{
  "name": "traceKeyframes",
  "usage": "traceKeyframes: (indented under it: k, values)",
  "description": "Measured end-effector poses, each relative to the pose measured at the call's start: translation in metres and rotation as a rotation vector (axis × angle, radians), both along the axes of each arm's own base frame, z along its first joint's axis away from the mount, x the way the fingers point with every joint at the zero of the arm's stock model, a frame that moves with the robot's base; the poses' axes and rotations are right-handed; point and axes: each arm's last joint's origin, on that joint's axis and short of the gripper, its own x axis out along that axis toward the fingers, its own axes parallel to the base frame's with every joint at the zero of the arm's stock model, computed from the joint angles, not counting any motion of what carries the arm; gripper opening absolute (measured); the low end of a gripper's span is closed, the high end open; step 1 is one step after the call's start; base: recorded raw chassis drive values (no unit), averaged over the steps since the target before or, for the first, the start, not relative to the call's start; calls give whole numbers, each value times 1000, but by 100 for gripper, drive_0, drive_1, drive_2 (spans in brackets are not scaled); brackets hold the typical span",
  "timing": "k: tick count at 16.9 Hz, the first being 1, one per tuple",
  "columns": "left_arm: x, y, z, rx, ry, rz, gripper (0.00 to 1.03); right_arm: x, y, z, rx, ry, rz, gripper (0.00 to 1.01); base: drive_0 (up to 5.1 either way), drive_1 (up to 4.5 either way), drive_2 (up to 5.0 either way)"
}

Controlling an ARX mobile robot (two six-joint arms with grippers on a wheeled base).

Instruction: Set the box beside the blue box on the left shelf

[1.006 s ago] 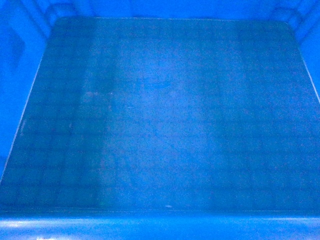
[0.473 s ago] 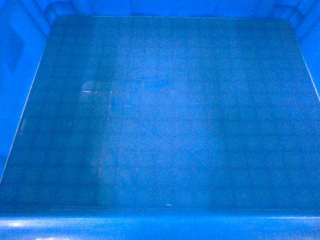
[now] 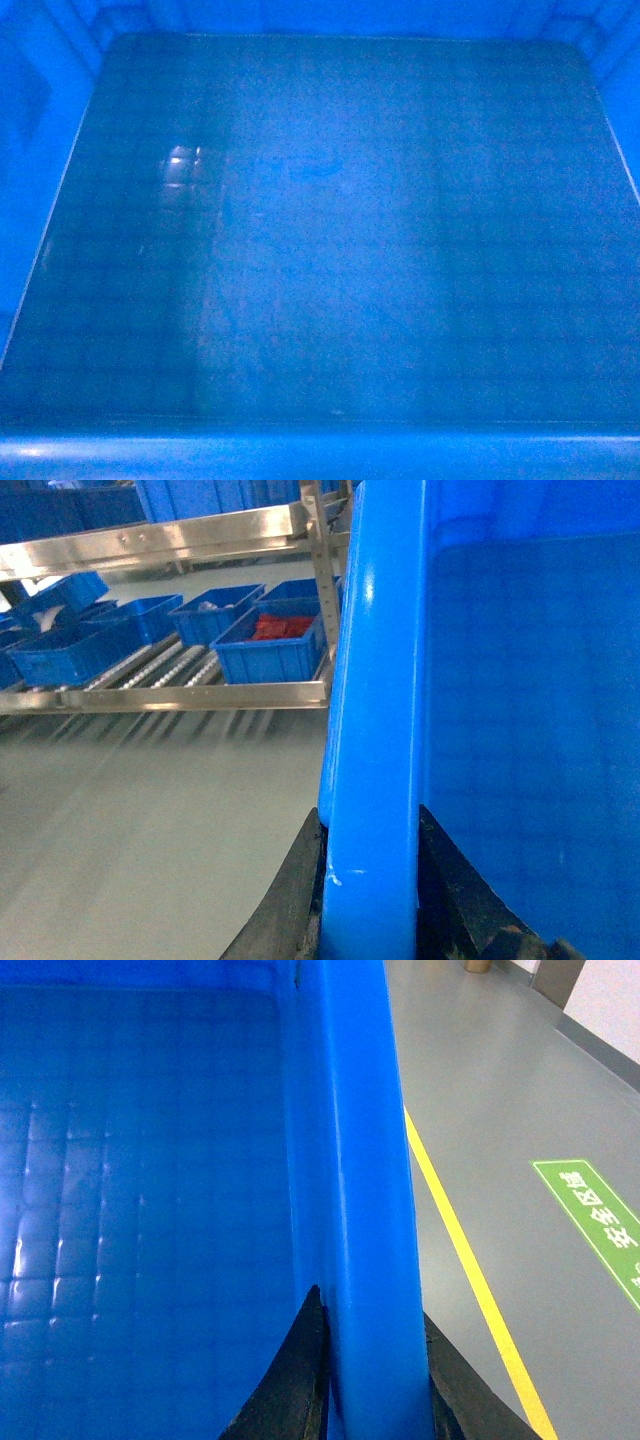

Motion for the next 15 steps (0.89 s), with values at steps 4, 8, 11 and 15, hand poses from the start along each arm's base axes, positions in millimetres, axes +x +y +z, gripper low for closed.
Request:
traceKeyframes:
  k: [4, 8, 11, 15]
  values:
    - [0, 0, 0, 0, 0, -1, 16, 0, 0, 0, 0, -1, 0, 13, -9, 411, -428]
    - [0, 0, 0, 1, 1, -1, 16, 0, 0, 0, -1, 1, 0, 13, -1, 418, -421]
    - [0, 0, 0, 1, 1, -2, 16, 0, 0, 0, -1, 0, -1, 13, 1, 420, -418]
    - [0, 0, 0, 0, 0, -2, 16, 0, 0, 0, 0, 0, 0, 13, -2, 417, -420]
